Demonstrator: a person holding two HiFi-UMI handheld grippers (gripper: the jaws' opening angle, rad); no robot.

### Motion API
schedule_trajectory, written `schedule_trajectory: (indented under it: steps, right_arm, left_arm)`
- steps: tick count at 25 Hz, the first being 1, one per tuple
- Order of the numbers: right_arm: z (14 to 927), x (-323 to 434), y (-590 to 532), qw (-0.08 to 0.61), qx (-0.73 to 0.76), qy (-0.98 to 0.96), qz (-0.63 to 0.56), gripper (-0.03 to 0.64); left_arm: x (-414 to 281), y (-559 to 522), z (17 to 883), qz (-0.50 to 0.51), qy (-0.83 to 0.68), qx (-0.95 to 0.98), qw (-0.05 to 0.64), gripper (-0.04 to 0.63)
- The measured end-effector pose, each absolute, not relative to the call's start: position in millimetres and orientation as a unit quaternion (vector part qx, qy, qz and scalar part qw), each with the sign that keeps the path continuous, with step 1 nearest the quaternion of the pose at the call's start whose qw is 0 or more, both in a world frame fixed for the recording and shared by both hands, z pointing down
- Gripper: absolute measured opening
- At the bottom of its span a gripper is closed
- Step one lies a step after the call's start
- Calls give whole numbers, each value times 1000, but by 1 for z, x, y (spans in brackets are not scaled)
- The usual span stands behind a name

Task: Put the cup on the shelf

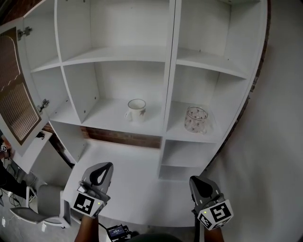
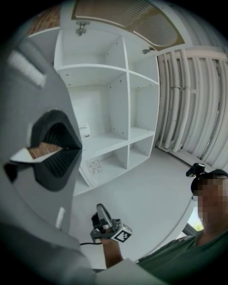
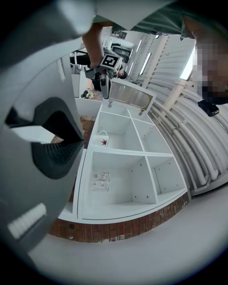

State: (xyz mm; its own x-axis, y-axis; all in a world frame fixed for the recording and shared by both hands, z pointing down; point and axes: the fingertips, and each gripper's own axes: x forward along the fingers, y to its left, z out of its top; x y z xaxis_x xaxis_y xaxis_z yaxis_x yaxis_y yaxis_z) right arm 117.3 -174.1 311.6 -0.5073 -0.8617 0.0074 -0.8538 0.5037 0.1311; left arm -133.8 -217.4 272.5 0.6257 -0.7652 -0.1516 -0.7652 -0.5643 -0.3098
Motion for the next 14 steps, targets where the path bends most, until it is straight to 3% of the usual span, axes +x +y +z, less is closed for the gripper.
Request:
schedule_trajectory:
  steps: [14]
  right_arm:
    - [323, 110, -153, 50, 496, -866, -40, 5]
  left_arm:
    - [-155, -187, 313, -26, 440, -887, 134, 3]
